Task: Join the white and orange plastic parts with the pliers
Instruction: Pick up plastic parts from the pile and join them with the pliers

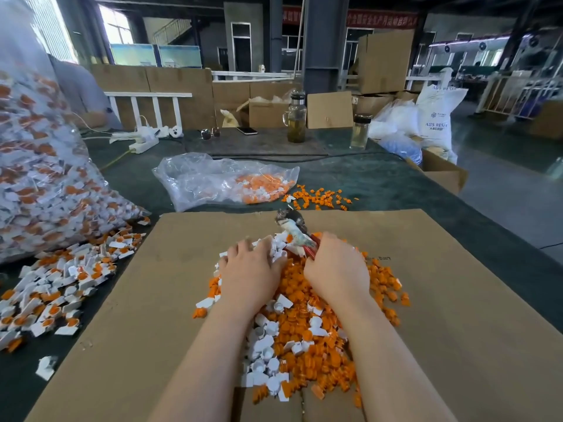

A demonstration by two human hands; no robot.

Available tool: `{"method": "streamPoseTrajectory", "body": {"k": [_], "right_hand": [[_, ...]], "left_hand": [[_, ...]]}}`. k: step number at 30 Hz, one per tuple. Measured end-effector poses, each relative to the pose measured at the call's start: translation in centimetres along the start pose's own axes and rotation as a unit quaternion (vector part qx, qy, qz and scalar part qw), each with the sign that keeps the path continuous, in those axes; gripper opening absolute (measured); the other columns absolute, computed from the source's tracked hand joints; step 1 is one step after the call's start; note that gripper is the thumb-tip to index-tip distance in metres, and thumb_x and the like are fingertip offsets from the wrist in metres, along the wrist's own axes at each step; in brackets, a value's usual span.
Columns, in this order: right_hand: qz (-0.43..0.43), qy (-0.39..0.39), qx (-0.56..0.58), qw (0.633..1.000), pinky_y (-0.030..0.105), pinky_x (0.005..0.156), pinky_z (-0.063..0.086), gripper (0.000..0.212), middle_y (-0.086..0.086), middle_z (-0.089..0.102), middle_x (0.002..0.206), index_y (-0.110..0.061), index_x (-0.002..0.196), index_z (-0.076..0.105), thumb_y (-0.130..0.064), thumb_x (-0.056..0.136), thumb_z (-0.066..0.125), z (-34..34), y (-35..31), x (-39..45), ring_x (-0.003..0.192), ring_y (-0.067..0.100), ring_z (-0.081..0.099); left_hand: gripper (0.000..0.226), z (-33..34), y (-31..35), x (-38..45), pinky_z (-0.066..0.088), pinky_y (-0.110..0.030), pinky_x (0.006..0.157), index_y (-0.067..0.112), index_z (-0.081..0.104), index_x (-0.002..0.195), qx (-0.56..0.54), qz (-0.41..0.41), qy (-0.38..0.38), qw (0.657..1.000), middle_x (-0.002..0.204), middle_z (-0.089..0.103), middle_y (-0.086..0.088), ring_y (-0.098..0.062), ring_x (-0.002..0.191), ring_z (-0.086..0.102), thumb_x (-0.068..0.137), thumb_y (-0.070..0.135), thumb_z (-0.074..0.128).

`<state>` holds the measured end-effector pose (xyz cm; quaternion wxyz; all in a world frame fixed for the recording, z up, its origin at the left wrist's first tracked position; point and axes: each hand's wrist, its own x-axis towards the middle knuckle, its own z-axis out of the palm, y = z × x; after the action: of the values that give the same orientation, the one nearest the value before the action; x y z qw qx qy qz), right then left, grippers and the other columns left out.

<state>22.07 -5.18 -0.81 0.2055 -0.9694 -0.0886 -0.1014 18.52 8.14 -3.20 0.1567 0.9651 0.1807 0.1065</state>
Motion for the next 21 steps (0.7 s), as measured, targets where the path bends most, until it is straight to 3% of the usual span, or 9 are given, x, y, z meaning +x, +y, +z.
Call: {"method": "streamPoseTrajectory", "body": {"k": [8, 13, 17, 21], "right_hand": [[0.016, -0.026, -0.015, 0.999, 0.021, 0.043, 0.029, 0.016, -0.002, 0.045, 0.079, -0.017, 0.095, 0.052, -0.024, 0.087, 0.064, 0.5, 1.3, 0.7, 0.061, 0.01, 0.044], [0.018, -0.034, -0.024, 0.999, 0.022, 0.044, 0.032, 0.019, 0.0, 0.044, 0.082, -0.014, 0.1, 0.055, -0.023, 0.086, 0.065, 0.9, 1.3, 0.6, 0.066, 0.015, 0.047], [0.024, -0.04, -0.023, 0.999, 0.023, 0.048, 0.037, 0.021, 0.005, 0.054, 0.095, -0.013, 0.102, 0.054, -0.022, 0.087, 0.065, 0.9, 1.4, 0.8, 0.07, 0.016, 0.052], [0.021, -0.036, -0.035, 0.999, 0.022, 0.044, 0.031, 0.016, -0.001, 0.045, 0.08, -0.017, 0.089, 0.049, -0.023, 0.088, 0.064, 1.0, 1.6, 0.8, 0.06, 0.012, 0.045]], "left_hand": [[0.045, -0.1, -0.2, 0.3, 0.039, -0.038, 0.1, 0.028, 0.054, 0.136, -0.026, 0.028, 0.029, 0.999, 0.13, 0.06, -0.004, -0.028, 0.122, 0.049, 0.099, 0.052, 0.046], [0.045, -0.3, -0.3, 0.4, 0.043, -0.036, 0.093, 0.024, 0.065, 0.124, -0.045, 0.032, 0.058, 0.997, 0.118, 0.062, -0.002, -0.023, 0.113, 0.052, 0.093, 0.055, 0.056], [0.042, -0.5, -0.2, 0.4, 0.044, -0.034, 0.089, 0.024, 0.067, 0.12, -0.059, 0.027, 0.07, 0.995, 0.115, 0.061, -0.001, -0.022, 0.109, 0.053, 0.09, 0.053, 0.062], [0.039, -0.7, -0.2, 0.2, 0.043, -0.032, 0.087, 0.025, 0.068, 0.118, -0.065, 0.023, 0.076, 0.995, 0.11, 0.061, 0.001, -0.021, 0.107, 0.054, 0.087, 0.049, 0.068]]}}
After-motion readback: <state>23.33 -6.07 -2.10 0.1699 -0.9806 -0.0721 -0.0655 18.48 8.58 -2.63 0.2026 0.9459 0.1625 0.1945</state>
